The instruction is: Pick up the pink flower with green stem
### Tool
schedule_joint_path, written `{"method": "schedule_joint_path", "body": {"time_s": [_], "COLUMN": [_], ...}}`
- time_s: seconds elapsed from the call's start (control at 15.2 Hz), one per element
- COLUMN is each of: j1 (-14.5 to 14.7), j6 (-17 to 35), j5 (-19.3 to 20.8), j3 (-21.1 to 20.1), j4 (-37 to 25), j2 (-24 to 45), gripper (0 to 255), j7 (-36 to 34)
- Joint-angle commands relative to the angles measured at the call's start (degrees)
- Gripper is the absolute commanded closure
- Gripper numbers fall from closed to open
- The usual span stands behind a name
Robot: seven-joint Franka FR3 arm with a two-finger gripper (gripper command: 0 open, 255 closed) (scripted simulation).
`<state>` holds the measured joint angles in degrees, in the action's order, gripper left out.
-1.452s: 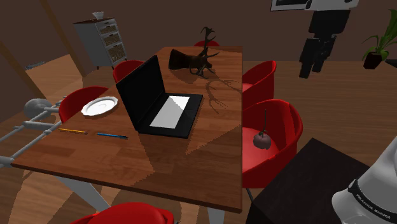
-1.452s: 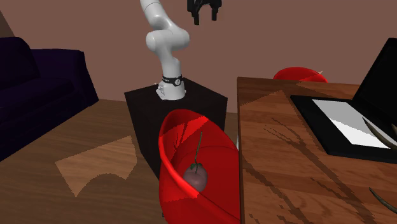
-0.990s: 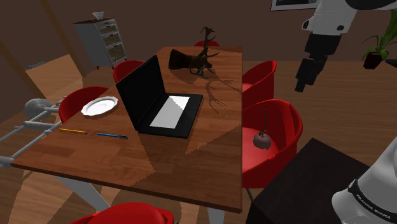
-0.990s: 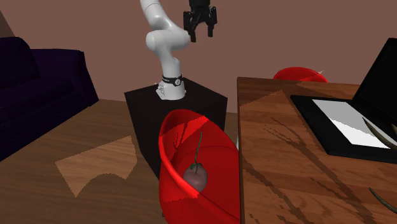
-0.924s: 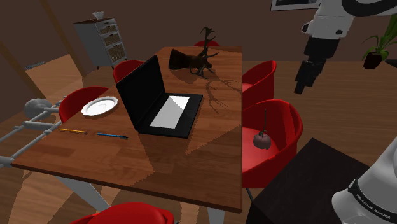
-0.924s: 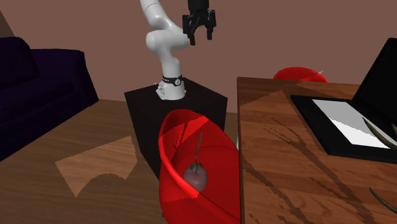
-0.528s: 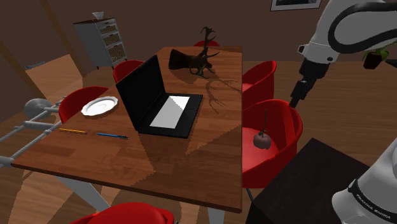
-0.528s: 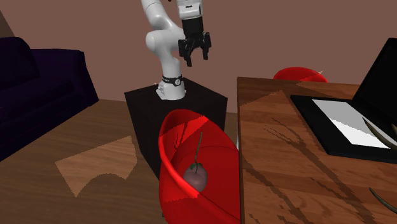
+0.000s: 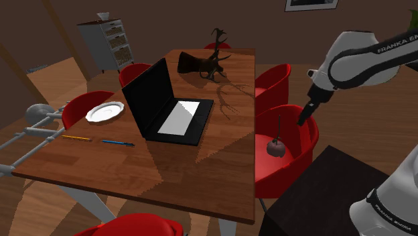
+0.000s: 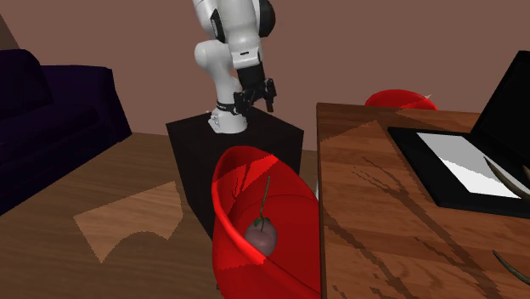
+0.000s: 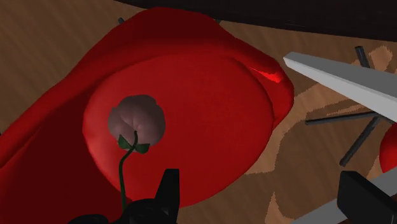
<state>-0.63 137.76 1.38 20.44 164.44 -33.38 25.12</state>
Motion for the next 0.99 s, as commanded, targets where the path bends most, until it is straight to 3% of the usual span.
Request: {"method": "schedule_joint_path", "body": {"time_s": [0.0,0.2,0.33,0.4,0.46,0.53,0.59,0.66,0.73,0.86,0.92], "j1": [1.5,6.5,13.0,17.7,23.6,29.9,33.3,33.7,30.2,23.8,22.0], "j6": [6.7,16.0,21.5,23.8,25.4,25.7,24.1,21.7,19.9,17.4,16.0], "j5": [-1.2,-6.2,-13.7,-19.9,-28.7,-40.6,-53.7,-64.1,-71.0,-80.5,-84.3], "j3": [3.0,9.1,15.1,18.9,23.5,28.1,30.0,29.7,26.2,20.3,18.8], "j4": [0.3,-0.2,-1.4,-2.4,-3.8,-6.0,-8.8,-11.5,-13.9,-18.2,-20.2], "j2": [5.1,13.4,19.4,22.6,26.1,30.3,35.6,40.7,44.7,51.1,54.2], "gripper": [0,0,0,0,0,0,0,0,0,0,0], "j7": [3.7,11.2,19.0,24.8,32.4,42.3,53.2,61.9,68.0,76.9,80.5]}}
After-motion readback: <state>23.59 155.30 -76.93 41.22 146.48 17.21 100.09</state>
